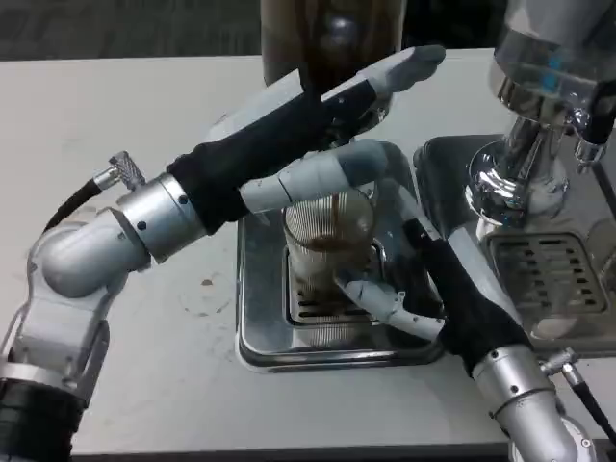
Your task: Grasp the cup under the faucet to collect the drink, then remove the cup.
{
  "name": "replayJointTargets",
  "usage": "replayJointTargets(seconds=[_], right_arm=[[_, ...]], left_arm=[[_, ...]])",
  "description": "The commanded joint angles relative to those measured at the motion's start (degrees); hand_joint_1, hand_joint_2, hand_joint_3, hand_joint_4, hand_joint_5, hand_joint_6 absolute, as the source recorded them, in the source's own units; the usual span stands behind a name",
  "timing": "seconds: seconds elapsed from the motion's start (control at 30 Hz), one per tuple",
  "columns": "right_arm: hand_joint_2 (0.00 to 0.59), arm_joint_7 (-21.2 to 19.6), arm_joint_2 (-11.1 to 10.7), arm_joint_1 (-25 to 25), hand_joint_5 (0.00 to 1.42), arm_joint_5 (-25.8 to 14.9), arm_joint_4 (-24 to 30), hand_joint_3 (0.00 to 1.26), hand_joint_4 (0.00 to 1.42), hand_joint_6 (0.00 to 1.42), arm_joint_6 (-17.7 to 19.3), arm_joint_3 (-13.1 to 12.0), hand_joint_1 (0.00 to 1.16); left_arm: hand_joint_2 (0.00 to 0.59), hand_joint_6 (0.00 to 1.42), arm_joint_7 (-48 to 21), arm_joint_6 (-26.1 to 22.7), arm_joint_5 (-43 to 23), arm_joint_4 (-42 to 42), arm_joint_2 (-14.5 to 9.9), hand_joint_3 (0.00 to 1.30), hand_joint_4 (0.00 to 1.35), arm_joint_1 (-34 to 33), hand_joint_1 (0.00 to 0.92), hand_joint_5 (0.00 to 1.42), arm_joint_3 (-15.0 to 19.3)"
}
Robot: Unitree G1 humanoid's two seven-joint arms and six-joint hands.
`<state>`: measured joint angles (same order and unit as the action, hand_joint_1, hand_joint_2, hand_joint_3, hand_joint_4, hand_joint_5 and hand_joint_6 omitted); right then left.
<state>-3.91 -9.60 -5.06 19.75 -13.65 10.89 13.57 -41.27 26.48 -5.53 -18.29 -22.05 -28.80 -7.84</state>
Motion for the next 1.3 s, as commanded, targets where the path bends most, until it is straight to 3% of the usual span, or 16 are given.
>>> replayJointTargets(seconds=[0.03,0.87,1.13,1.3], right_arm=[[0.244,0.82,0.05,-0.97,0.0,-0.5,-0.89,0.0,0.0,0.0,1.48,-0.19,0.54],[0.244,0.76,2.6,-3.61,0.0,-0.44,-5.39,0.0,0.0,0.0,3.11,0.22,0.54],[0.244,0.61,2.28,-2.98,0.0,-0.69,-5.0,0.0,0.0,0.0,3.23,-0.36,0.54],[0.244,0.54,2.38,-3.18,0.0,-0.83,-5.33,0.0,0.0,0.0,3.57,-0.64,0.54]], left_arm=[[0.047,0.0,-1.11,-1.34,2.26,-0.66,-0.28,0.0,0.0,1.41,0.0,0.0,-1.92],[0.048,0.0,1.39,-1.33,2.19,-0.65,-0.08,0.0,0.0,1.56,0.0,0.0,-1.16],[0.07,0.0,8.43,6.05,1.3,3.6,1.4,0.0,0.0,3.21,0.0,0.01,4.16],[0.082,0.0,9.68,8.44,-2.89,4.27,2.9,0.03,0.0,3.37,0.0,0.03,7.48]])
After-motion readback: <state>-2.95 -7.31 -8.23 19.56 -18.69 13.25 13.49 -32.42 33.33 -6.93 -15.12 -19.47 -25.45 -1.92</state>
